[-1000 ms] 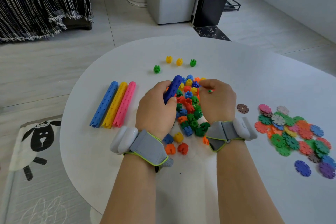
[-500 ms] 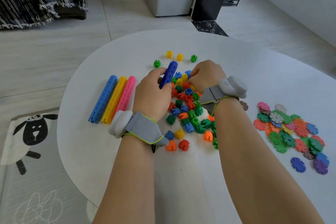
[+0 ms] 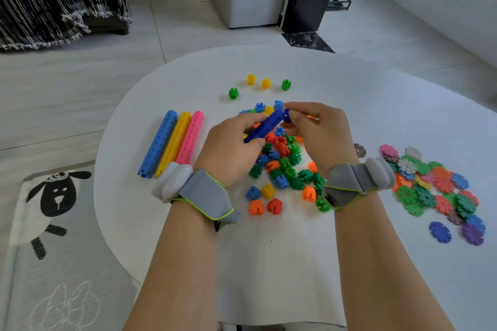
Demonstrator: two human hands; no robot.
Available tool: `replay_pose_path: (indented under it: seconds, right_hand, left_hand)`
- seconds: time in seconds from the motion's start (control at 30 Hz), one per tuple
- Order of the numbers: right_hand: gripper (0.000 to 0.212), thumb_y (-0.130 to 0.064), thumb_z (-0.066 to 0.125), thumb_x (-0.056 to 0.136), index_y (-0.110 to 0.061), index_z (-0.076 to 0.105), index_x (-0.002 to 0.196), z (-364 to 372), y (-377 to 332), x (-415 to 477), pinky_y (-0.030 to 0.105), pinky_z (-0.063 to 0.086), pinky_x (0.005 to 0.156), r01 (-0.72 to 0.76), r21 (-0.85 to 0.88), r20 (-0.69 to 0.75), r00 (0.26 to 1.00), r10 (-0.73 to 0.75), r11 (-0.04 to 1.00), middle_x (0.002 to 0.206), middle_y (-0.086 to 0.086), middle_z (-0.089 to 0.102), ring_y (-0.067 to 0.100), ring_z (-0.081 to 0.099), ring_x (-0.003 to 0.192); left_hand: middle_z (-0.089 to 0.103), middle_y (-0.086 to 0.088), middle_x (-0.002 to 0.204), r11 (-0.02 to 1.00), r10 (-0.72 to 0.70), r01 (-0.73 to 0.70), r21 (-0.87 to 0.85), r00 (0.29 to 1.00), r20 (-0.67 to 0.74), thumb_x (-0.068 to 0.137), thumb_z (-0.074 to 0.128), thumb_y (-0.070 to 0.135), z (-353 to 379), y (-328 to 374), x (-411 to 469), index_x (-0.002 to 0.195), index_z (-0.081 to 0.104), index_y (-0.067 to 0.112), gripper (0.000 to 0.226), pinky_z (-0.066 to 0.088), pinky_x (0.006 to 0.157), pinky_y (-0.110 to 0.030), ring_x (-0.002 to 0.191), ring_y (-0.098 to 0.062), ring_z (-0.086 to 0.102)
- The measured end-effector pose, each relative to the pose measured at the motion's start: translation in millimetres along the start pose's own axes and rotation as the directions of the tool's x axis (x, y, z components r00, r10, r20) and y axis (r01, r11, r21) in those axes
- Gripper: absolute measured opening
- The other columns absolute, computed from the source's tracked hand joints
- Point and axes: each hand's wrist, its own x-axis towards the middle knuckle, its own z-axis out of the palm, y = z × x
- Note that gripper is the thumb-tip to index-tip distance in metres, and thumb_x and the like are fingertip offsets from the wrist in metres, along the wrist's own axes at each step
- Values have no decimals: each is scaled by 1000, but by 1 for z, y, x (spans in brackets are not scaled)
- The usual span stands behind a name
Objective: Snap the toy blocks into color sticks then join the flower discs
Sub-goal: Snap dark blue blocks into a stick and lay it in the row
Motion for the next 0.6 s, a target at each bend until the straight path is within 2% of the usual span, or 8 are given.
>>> replay_pose_path:
  seconds: [0.1, 0.2, 0.3, 0.4, 0.6]
  right_hand:
    - [22, -2, 52, 94, -17, 68, 95, 0, 10, -9, 28, 55, 71, 2, 110, 7, 1000, -3, 994, 80, 6, 70, 13, 66, 68]
    - [16, -3, 53, 93, -9, 68, 92, 1, 16, -15, 29, 54, 69, -15, 198, -15, 1000, 18, 980, 79, 7, 70, 15, 66, 69]
    - [16, -4, 54, 93, -9, 69, 89, 0, 15, -17, 28, 53, 66, -21, 239, -12, 1000, 24, 971, 82, 9, 70, 17, 67, 72]
    - [13, 0, 54, 93, -2, 66, 91, -2, 11, -19, 28, 57, 66, -58, 388, -12, 998, 69, 920, 82, 12, 68, 20, 68, 73]
    - [8, -6, 60, 90, -7, 67, 86, 1, 9, -21, 33, 57, 71, -36, 422, -67, 995, 70, 906, 80, 13, 69, 24, 69, 75]
  left_hand:
    - [61, 2, 117, 1000, 11, -12, 13, 1000, 29, 89, 58, 14, 1, -1, -6, 129, 54, 30, 43, 48, 93, -31, 99, -15, 59]
    - [62, 2, 116, 1000, 28, -28, 0, 999, 33, 89, 58, 13, -1, -2, -10, 128, 55, 30, 43, 50, 91, -32, 98, -16, 61]
    - [63, 3, 116, 999, 35, -35, 0, 998, 50, 88, 58, 11, -1, -2, -11, 127, 56, 29, 43, 50, 91, -32, 98, -15, 62]
    - [64, 3, 114, 999, 46, -45, -5, 997, 67, 87, 58, 10, 0, -1, -12, 126, 57, 29, 43, 50, 91, -37, 97, -17, 63]
    - [63, 4, 114, 998, 45, -48, 32, 996, 73, 89, 56, 11, -2, 0, -14, 128, 55, 30, 43, 49, 89, -27, 93, -14, 61]
